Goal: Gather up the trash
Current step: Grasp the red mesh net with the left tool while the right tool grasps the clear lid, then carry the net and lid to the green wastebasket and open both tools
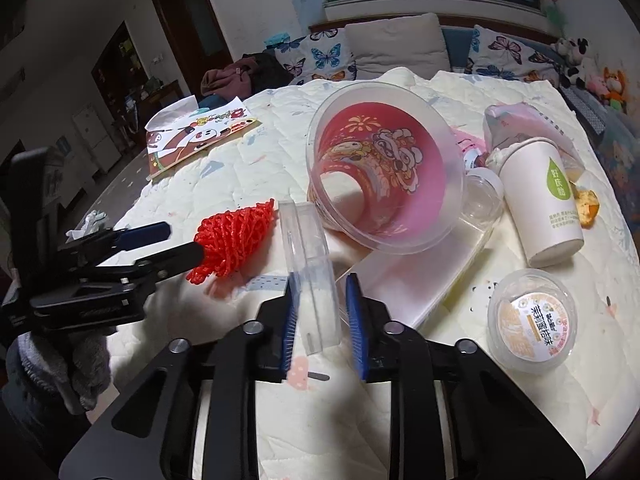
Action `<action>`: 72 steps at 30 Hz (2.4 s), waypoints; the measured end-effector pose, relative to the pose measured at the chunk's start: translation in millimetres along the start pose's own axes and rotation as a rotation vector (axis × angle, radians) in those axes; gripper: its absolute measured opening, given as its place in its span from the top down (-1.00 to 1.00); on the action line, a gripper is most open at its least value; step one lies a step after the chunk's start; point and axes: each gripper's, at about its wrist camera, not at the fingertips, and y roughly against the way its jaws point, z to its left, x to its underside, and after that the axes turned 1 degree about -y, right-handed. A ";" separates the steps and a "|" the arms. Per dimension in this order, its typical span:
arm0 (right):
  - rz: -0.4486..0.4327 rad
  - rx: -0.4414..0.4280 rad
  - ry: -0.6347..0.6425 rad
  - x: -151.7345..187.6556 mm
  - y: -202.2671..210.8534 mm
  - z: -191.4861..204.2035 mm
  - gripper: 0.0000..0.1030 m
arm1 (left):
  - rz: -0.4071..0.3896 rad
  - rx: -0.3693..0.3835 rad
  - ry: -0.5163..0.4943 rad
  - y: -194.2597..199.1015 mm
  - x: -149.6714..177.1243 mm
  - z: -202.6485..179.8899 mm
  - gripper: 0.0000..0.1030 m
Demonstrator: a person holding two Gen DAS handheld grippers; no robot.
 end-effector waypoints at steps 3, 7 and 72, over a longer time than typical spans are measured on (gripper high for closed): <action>-0.004 -0.002 -0.002 2.4 3.1 -1.5 0.64 | 0.017 -0.008 -0.010 -9.5 -2.2 -2.3 -0.40; -0.022 -0.011 -0.012 5.6 11.7 -3.5 0.66 | 0.030 -0.007 -0.019 -17.9 -4.6 -4.9 -0.38; -0.137 0.659 -0.598 146.6 195.8 -367.1 0.70 | 0.035 0.439 -0.457 -12.4 -61.0 -319.8 0.37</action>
